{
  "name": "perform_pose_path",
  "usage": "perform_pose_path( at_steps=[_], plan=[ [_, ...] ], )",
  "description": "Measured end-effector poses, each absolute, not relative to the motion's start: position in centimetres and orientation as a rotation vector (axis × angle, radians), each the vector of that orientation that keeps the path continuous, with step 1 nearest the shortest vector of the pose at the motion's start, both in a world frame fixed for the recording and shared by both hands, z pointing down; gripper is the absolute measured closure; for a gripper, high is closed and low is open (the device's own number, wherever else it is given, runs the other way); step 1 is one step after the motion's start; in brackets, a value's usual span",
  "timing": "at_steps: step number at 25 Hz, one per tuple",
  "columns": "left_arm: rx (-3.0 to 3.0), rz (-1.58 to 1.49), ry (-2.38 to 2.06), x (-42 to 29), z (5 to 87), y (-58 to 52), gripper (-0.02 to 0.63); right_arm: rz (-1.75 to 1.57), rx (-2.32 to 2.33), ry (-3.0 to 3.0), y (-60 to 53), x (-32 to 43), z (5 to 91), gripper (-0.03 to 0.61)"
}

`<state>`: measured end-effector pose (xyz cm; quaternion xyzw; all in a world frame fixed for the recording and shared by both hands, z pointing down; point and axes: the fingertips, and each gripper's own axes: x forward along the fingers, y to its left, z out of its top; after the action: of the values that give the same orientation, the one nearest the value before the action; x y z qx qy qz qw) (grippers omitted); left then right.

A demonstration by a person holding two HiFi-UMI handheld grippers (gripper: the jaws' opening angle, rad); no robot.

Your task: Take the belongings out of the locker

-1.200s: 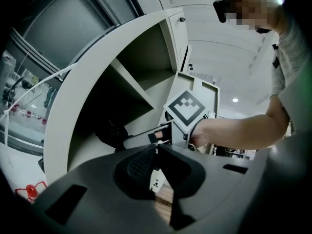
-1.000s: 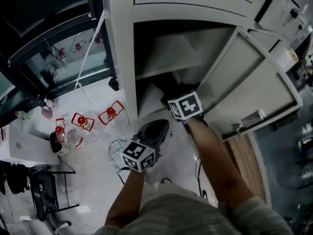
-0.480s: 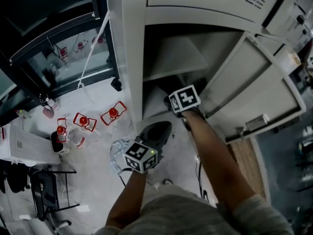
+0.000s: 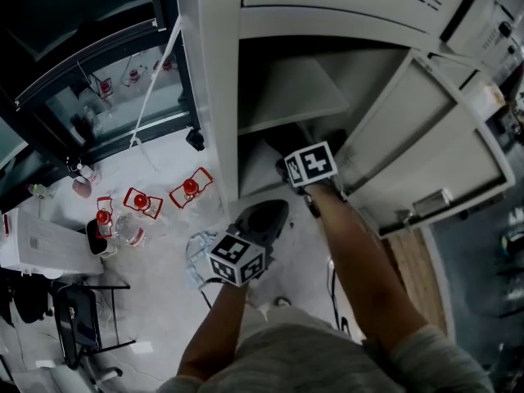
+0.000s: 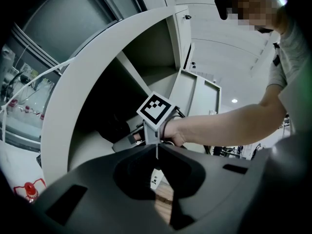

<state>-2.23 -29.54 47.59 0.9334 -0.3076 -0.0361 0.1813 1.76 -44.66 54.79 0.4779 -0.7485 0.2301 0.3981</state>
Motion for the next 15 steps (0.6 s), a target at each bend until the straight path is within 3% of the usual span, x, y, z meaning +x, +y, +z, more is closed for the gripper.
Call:
perform_pose_path(
  at_steps=[15],
  plan=[
    [2.620, -0.046, -0.916, -3.5, 48.3, -28.1, 0.609, 0.582, 1.209, -1.948, -43.8, 1.5, 53.8, 0.316]
  ],
)
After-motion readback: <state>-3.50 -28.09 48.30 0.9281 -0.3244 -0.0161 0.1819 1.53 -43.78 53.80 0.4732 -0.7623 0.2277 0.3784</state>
